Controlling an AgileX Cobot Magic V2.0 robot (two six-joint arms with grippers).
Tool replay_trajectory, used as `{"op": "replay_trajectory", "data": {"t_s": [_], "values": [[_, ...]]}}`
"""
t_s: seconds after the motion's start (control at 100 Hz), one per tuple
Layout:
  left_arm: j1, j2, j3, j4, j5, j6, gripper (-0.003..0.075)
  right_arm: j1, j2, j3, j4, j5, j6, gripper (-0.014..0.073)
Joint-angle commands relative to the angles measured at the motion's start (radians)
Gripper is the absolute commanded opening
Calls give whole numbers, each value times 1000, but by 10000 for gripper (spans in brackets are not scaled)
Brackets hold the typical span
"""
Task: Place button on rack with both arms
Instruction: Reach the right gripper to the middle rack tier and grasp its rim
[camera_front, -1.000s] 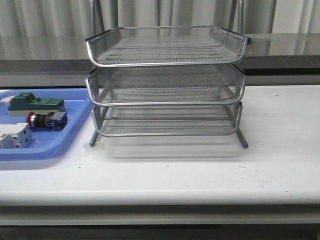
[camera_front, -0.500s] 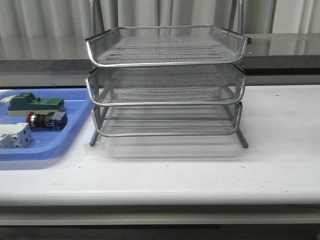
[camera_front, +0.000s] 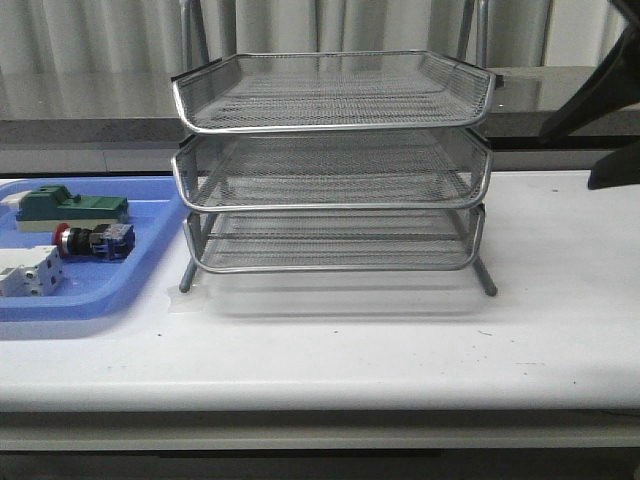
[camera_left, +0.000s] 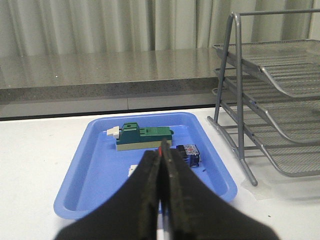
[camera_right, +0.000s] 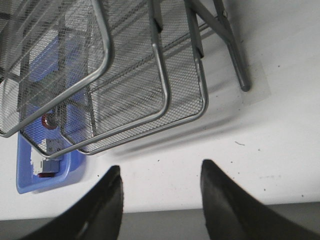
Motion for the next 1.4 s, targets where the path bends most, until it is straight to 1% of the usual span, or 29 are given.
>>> {"op": "replay_trajectory", "data": {"t_s": [0.0,0.24,0.32,0.41,0.61,0.89,1.04,1.11,1.23,1.3,1.35,1.39], "values": [[3,-32,47,-9,-93,-12,-20,-7,47,-33,166,-22,-147,379],[3,-32,47,-9,-93,-12,-20,-7,204,-33,545,62,-521,379],[3,-32,47,-9,-93,-12,-20,-7,242,-33,668,99,-622,379],[3,-32,47,-9,-93,-12,-20,-7,283,-35,761,143,-712,379],[3,-32,47,-9,-93,-12,-20,-7,366,-102,764,215,-727,379],[3,-32,47,-9,-93,-12,-20,-7,446,-190,764,223,-727,379],[3,-32,47,-9,-93,-12,-20,-7,460,-207,764,225,-727,371],[3,-32,47,-9,-93,-12,-20,-7,465,-207,764,225,-727,306],[3,-32,47,-9,-93,-12,-20,-5,470,-207,764,227,-727,101],[3,-32,47,-9,-93,-12,-20,-5,470,-207,763,242,-727,5],[3,-32,47,-9,-93,-12,-20,-5,470,-207,758,248,-727,-37],[3,-32,47,-9,-93,-12,-20,-5,470,-207,755,249,-727,-53]]}}
